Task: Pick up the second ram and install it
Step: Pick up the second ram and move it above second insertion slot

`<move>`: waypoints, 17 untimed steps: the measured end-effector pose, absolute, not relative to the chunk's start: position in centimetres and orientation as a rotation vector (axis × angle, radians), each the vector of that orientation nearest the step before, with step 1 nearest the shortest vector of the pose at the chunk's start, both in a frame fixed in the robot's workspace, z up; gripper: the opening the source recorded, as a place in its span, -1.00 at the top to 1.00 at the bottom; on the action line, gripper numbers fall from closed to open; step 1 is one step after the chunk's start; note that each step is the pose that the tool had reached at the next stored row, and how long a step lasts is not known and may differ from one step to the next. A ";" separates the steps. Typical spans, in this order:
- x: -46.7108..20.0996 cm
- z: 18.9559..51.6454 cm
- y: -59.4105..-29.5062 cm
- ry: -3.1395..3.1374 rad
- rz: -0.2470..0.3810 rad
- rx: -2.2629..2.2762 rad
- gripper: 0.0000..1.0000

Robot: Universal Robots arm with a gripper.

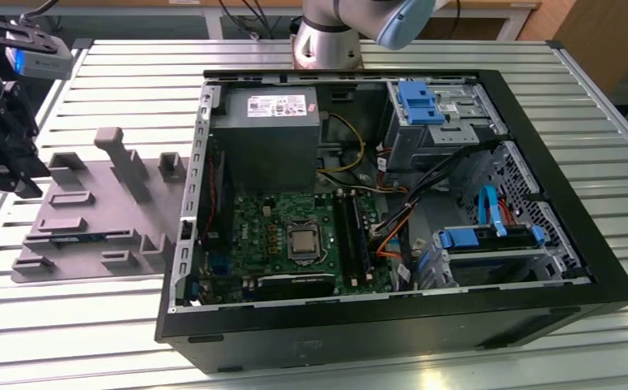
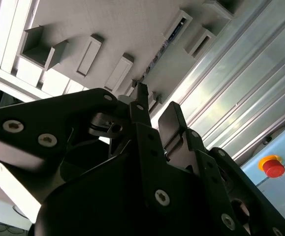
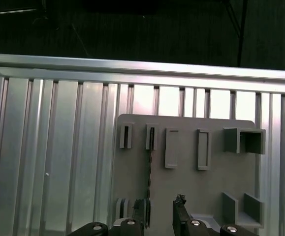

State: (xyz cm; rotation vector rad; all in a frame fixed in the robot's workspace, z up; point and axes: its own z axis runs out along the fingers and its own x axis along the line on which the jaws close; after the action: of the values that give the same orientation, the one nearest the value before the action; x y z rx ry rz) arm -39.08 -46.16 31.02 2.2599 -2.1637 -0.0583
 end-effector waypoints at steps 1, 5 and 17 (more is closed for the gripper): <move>-39.1 31.0 -46.2 -2.164 -0.058 2.260 0.27; -39.1 31.0 -46.2 -2.164 -0.058 2.260 0.27; -39.3 29.8 -46.2 -2.165 -0.055 2.261 0.27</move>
State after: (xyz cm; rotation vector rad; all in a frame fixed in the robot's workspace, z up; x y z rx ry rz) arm -39.27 -46.23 29.78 2.2614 -2.1654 -0.0550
